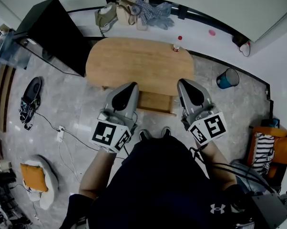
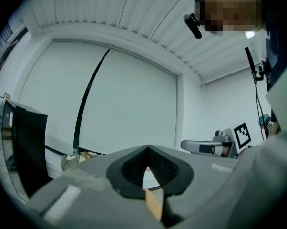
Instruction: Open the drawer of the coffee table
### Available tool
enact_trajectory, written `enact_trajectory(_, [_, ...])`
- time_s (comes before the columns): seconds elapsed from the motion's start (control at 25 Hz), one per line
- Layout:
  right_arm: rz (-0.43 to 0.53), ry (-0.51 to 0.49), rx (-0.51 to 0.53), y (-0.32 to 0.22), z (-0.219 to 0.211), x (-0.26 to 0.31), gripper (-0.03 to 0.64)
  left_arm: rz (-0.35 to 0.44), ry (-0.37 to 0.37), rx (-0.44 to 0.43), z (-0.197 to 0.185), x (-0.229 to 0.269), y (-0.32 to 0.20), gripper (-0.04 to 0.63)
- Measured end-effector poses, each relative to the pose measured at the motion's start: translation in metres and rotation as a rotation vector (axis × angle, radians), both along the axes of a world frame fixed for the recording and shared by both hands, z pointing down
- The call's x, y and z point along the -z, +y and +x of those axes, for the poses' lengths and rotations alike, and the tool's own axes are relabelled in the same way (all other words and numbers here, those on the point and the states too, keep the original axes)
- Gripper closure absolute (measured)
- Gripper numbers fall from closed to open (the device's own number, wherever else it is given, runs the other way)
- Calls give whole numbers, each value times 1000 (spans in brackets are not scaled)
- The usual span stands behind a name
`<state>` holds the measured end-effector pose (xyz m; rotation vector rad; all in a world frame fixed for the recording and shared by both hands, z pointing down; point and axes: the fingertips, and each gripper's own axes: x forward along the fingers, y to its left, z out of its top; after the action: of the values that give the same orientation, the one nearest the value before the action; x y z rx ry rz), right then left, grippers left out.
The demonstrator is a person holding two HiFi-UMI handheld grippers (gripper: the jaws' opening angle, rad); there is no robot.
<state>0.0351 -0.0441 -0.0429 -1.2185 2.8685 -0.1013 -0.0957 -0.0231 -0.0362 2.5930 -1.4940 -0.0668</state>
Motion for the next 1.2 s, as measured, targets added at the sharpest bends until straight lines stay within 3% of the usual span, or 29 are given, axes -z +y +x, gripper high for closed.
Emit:
enact_trajectory(0.36, [100,79,30,11,-17,12,615,72,-71,24,-11,13,3,594])
enact_trajectory(1.04, [102,95,36,12,-18,6,615,-1,-112,66,-16,-3,8,594])
enact_trajectory(1.2, [101,93,37,13,-16,5,615,6,-86,81,-15,-2,8,594])
